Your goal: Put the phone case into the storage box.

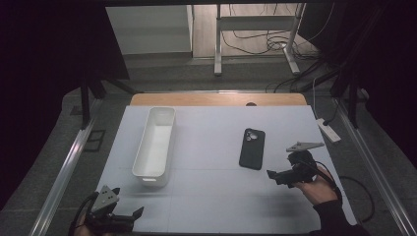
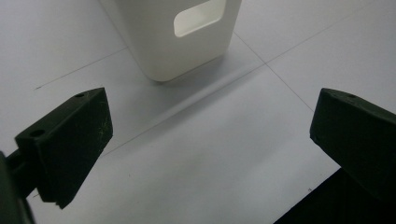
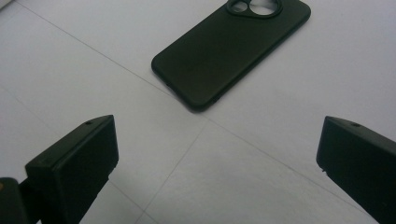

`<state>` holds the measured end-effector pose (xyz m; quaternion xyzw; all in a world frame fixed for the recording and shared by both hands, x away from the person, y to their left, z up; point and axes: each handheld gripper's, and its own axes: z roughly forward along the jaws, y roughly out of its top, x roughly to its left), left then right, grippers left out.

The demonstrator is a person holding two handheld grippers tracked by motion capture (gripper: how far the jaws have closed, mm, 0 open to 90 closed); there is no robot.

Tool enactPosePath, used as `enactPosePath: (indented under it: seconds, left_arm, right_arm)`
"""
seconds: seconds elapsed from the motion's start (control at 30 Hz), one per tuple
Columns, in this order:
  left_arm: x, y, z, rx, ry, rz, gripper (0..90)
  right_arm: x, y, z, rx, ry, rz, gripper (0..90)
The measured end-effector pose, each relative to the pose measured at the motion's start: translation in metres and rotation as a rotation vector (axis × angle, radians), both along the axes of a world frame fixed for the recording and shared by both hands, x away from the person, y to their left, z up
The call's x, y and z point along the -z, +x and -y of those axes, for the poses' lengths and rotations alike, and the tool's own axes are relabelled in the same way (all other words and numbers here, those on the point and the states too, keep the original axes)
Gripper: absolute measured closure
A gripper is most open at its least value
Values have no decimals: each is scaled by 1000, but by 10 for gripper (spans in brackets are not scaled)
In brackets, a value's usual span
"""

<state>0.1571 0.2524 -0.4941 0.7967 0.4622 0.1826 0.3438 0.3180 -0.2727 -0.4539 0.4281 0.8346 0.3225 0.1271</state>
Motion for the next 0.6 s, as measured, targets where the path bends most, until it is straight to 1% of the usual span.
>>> enactPosePath:
  seconds: [0.17,0.4,0.47,0.6]
  left_arm:
    - [0,0,0,1,3,-2,0]
    - [0,0,1,0,4,-2,1]
    - [0,0,1,0,4,-2,1]
    - [0,0,1,1,7,-2,1]
  right_arm:
    - [1,5,-1,-5,-1,-3,0]
    - [2,16,-7,-22,-27,7,0]
    - [2,17,-7,-19,-24,5,0]
    - [3,23,-11,-33,-29,-2,0]
